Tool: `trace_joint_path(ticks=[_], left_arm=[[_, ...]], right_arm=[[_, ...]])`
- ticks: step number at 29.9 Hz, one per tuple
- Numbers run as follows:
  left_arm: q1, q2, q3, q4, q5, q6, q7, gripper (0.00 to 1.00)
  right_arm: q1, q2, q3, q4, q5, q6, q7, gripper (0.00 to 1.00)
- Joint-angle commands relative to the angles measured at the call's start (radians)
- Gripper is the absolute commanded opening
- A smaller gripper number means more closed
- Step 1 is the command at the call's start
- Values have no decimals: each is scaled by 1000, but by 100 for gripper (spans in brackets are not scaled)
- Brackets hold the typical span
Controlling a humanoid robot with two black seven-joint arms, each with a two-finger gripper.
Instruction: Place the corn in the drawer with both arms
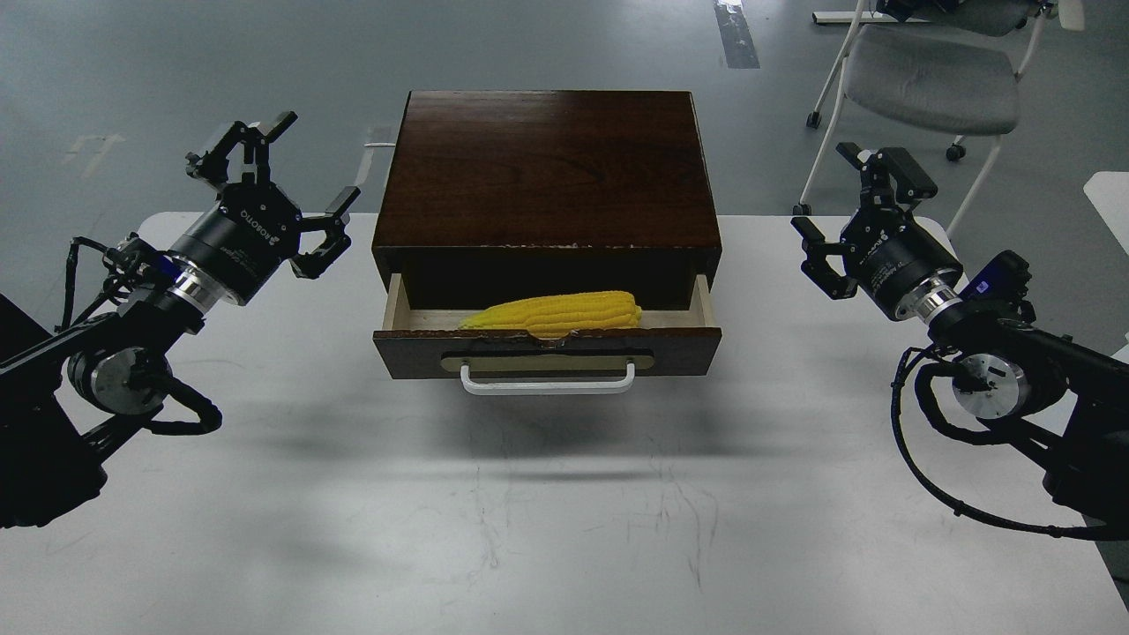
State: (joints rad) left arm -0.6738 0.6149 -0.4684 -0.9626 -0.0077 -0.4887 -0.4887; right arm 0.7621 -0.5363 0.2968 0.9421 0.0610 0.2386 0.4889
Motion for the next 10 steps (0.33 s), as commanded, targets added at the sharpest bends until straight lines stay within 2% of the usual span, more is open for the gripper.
trace_joint_path(ticks=[1, 10], left_arm=[[5, -23, -7, 7, 0, 0, 0, 98], [5, -40, -9, 22, 0, 0, 0, 98]], right_arm=[[-17, 38, -1, -19, 7, 10, 0, 100], [-27, 48, -4, -16, 7, 11, 0, 100]])
